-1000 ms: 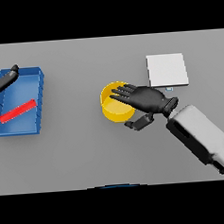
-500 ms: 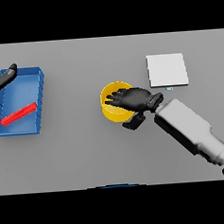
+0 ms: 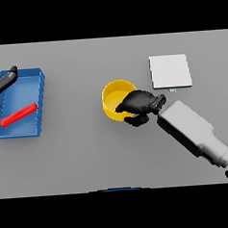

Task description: Pick up the red beaker and tilt it to pour out 1 green nut into yellow bowl. Pick up the yellow bowl and place it on the metallic measuring scale.

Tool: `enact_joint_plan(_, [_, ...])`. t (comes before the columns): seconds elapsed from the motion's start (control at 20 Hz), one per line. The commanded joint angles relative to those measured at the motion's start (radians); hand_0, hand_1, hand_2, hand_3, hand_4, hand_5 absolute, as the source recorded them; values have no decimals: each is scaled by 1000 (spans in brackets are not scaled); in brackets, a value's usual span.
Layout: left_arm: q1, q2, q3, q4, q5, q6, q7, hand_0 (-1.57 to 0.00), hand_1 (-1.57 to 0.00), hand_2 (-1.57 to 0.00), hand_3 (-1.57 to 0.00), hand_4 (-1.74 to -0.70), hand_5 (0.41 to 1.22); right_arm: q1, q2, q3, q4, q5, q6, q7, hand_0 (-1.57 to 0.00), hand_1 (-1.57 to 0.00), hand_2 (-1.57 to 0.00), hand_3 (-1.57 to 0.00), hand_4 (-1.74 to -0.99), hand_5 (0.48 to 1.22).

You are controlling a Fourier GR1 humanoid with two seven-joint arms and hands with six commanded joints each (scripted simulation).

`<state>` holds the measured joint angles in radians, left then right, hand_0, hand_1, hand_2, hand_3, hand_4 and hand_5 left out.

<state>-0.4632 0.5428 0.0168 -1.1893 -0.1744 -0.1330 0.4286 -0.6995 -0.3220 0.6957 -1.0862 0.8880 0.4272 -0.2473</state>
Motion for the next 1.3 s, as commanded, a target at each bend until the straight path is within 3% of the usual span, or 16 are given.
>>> enact_joint_plan(0.0, [-6, 4, 4, 8, 2, -4, 5, 1, 1, 1, 1, -788, 710, -3, -4, -1, -10, -7, 11, -9, -857, -826, -789, -679, -1492, 1052])
enact_joint_plan(0.1, [-3, 3, 5, 9, 5, -6, -7, 1, 1, 1, 1, -787, 707, 2, -12, 2, -18, -9, 15, -22, -1114, -1094, -1071, -882, -1578, 1113])
enact_joint_plan(0.25, [-3, 4, 1, 13, 1, -9, 1, 1, 1, 1, 1, -784, 711, 2, -12, 2, -30, -24, 39, 4, -1337, -1327, -1246, -1066, -1658, 1166])
enact_joint_plan(0.4, [2, 2, -1, 8, 5, -13, -15, 1, 1, 1, 1, -785, 712, -13, -12, -5, -25, -34, 50, 12, -1451, -1446, -1330, -1171, -1698, 1193])
enact_joint_plan(0.7, [10, 14, -3, -16, -2, -9, 0, 1, 1, 1, 1, -774, 706, -16, -62, -31, -115, -69, 110, 28, -1540, -1538, -1447, -1165, -1730, 1214])
enact_joint_plan(1.05, [-11, 0, 7, 10, 15, -13, -6, 1, 1, 1, 1, -793, 702, -16, -112, -82, -231, -94, 176, 133, -1564, -1564, -1471, -1191, -1739, 1219])
enact_joint_plan(1.25, [-8, 6, 18, -7, 34, -22, -2, 1, 1, 1, 1, -806, 703, -19, -133, -124, -240, -102, 180, 187, -1530, -1568, -1518, -1177, -1740, 1220])
